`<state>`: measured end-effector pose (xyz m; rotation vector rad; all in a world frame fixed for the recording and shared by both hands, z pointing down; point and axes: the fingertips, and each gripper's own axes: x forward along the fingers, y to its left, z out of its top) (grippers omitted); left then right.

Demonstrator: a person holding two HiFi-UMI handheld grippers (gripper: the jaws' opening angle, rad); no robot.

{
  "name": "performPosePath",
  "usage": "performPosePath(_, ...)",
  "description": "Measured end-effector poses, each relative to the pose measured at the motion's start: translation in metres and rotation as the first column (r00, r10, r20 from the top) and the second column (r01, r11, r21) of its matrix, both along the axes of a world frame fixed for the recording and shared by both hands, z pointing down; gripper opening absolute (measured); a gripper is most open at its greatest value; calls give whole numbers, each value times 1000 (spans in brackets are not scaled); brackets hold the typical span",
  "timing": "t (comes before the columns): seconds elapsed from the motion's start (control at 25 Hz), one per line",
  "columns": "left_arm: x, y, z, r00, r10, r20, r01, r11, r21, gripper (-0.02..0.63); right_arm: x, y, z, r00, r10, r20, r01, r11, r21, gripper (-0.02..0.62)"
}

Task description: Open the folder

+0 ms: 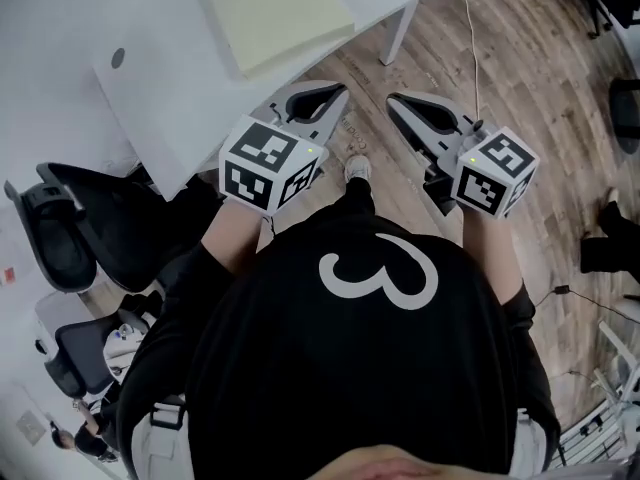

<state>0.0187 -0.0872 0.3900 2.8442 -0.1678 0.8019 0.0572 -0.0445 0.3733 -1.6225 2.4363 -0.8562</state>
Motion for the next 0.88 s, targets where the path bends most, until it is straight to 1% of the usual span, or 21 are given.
performPosePath(0.16,17,-51,13,1000,-23,8,23,1000,-1,23,17,-41,16,1000,-15,2,15,999,-40,25)
performPosePath(0.24,22,-70,23,999,-26,28,26,1000,1,23,25,-57,26,1000,-21,7,21,998,-65,25)
performPosePath(0.36,27,-95,36,998,-26,62,25,999,30,23,37,-76,38,1000,-15,17,17,996,-91,25)
performPosePath(0.52,28,-114,53,993,-20,115,13,998,61,28,43,-90,52,999,-3,50,8,993,-114,25)
performPosePath(0.56,29,-116,56,992,-17,128,8,998,68,47,44,-91,55,998,-4,59,11,993,-121,25)
performPosePath(0.6,30,-118,59,990,-14,142,3,997,77,82,44,-93,58,998,-7,66,15,992,-127,25)
performPosePath(0.64,31,-121,62,988,-12,157,-2,996,89,95,45,-94,60,997,-11,71,20,991,-131,25)
performPosePath(0.76,38,-127,70,981,-18,193,-8,991,136,112,50,-97,65,996,-23,88,35,990,-139,25)
performPosePath(0.88,43,-134,79,974,-42,222,0,982,188,149,54,-101,70,993,-45,106,61,987,-150,25)
